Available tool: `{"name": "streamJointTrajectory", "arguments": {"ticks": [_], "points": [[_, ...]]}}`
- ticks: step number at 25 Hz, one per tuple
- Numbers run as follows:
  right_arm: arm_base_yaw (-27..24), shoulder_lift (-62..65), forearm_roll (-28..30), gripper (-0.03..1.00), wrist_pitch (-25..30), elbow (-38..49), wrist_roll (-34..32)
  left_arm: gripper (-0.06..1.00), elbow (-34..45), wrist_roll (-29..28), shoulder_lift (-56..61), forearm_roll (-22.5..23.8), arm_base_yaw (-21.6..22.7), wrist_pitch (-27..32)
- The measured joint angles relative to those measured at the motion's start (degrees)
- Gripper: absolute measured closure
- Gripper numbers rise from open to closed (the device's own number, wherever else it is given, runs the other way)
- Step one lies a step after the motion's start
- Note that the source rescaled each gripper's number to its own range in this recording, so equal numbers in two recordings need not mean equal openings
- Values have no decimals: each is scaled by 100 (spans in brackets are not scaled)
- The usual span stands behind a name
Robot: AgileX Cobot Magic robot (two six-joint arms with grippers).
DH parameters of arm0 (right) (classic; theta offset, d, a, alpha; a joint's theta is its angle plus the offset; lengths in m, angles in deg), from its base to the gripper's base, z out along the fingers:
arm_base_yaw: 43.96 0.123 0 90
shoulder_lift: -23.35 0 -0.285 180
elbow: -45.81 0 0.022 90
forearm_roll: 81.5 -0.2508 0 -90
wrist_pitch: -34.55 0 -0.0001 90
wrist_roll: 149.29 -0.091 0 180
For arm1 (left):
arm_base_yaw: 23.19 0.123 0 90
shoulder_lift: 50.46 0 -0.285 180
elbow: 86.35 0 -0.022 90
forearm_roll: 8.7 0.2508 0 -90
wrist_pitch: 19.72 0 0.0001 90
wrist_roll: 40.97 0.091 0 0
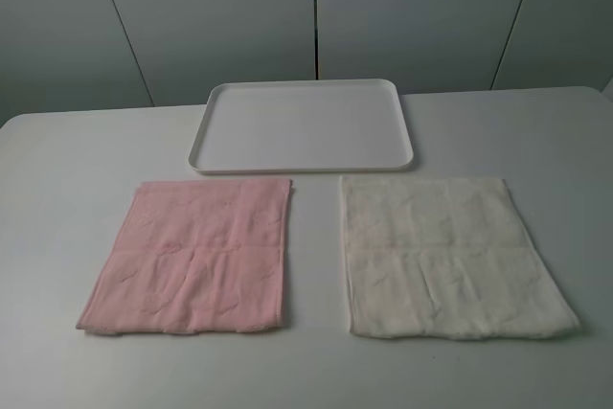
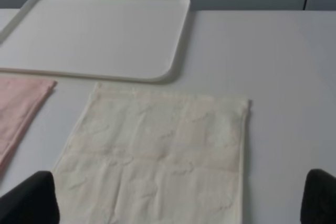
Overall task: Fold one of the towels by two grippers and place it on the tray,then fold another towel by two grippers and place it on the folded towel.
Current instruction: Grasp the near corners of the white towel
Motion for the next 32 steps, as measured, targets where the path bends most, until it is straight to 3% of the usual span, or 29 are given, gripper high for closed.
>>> {"name": "streamJointTrajectory", "arguments": {"ticks": [5, 8, 16, 19, 24, 32], "points": [[0, -713, 34, -3, -428, -394, -21, 2, -584, 641, -1626, -28, -91, -147], [0, -1624, 10, -3, -472, -787, -21, 2, -1139, 1254, -2854, -295, -91, -226], [0, -4189, -721, -3, -486, -2157, 817, 2, -2767, 2799, -5570, -1593, -257, -321], [0, -5013, -820, -3, -439, -2708, 1004, 2, -3167, 2919, -6366, -1539, -810, -383], [-25, -5963, -864, -3, -80, -3212, 1155, 2, -3742, 2653, -7635, -937, -2384, -697], [-696, -6092, -413, -3, 253, -3266, 1217, 2, -5000, 2378, -9873, -24, -4673, -774]]}}
